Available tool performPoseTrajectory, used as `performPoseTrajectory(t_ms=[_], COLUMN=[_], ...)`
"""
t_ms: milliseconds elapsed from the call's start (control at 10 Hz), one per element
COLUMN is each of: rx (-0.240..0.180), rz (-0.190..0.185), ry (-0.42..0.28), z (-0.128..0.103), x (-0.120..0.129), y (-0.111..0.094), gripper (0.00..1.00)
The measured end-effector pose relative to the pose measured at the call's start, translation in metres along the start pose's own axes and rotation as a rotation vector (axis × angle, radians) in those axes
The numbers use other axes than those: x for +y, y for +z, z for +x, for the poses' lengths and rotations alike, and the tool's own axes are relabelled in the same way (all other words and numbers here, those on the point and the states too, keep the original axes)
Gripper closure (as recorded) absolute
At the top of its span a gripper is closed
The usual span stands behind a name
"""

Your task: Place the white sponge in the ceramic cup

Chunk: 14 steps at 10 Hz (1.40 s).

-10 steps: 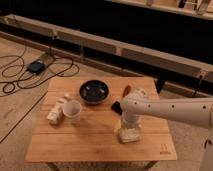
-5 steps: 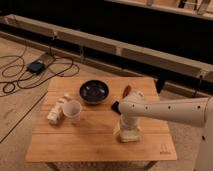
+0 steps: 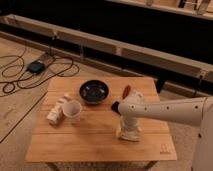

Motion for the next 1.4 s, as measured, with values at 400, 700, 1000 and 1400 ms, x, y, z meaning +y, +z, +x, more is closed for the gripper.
performPoseTrajectory(t_ms=[400, 700, 1000, 1400], rx=[0.003, 0.025, 0.057, 0.124], rz=[-0.019, -0.015, -0.006, 0.011], ry=[0.013, 0.028, 0.04, 0.045], z=[0.003, 0.01, 0.018, 0.04], x=[0.0, -0.003, -0.004, -0.002], y=[-0.003, -0.021, -0.039, -0.072], gripper=[0.84, 1.0, 1.0, 1.0])
